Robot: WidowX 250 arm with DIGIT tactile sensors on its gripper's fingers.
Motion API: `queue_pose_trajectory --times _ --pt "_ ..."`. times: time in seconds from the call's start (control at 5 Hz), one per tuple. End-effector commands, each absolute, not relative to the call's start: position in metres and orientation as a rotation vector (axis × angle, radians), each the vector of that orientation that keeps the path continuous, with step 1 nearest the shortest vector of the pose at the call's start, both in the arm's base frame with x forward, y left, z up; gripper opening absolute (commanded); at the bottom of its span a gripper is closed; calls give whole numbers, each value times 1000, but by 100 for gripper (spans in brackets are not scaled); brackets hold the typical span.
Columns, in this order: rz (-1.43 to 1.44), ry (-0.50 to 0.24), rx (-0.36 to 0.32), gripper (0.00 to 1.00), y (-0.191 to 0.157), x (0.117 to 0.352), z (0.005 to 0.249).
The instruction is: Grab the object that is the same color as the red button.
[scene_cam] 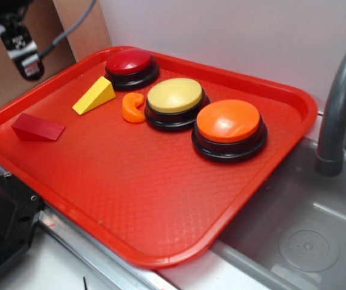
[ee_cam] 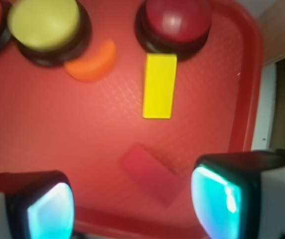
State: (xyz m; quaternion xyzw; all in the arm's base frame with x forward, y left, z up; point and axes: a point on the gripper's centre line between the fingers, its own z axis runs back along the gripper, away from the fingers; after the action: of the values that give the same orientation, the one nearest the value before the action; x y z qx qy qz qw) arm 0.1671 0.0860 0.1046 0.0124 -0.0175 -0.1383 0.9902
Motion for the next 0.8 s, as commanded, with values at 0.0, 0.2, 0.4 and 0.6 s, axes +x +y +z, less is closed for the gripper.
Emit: queue_pose_trajectory --times 0.0,0.2,0.4,0.6 --pt "-313 49 84 100 125 156 57" --pt "-513 25 85 100 112 151 46" --pt "-578 38 100 100 109 150 41" --pt "-600 40 141 100 107 148 39"
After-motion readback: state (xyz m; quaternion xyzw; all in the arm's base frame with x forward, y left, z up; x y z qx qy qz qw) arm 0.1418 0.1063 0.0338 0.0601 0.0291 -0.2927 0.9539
